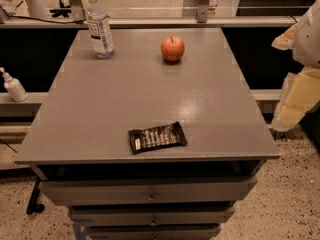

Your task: Move apple near rxbar chocolate

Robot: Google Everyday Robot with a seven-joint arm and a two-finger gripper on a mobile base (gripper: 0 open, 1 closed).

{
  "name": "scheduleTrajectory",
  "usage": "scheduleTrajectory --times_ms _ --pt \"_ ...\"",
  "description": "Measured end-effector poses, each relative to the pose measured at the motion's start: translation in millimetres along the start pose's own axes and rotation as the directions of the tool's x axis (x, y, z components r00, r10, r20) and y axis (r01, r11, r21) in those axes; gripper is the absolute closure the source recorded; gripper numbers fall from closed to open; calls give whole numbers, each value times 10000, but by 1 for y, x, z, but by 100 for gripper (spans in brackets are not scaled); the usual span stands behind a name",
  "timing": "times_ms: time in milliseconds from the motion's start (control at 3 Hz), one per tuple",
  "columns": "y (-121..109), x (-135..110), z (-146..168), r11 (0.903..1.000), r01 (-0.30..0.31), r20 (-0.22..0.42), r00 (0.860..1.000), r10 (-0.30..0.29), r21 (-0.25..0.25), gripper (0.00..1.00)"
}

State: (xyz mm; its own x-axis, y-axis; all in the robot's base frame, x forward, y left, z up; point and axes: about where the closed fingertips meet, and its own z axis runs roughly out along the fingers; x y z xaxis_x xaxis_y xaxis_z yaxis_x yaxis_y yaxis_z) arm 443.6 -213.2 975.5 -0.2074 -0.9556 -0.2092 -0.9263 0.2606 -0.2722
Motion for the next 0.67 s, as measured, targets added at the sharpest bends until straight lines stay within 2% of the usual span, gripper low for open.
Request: scheduleTrajectory --times_ms 333,667 --pt "-31 -14 23 9987 197 377 9991 -214 462 0" --pt "-103 -43 69 9953 -230 1619 9868 76 936 0"
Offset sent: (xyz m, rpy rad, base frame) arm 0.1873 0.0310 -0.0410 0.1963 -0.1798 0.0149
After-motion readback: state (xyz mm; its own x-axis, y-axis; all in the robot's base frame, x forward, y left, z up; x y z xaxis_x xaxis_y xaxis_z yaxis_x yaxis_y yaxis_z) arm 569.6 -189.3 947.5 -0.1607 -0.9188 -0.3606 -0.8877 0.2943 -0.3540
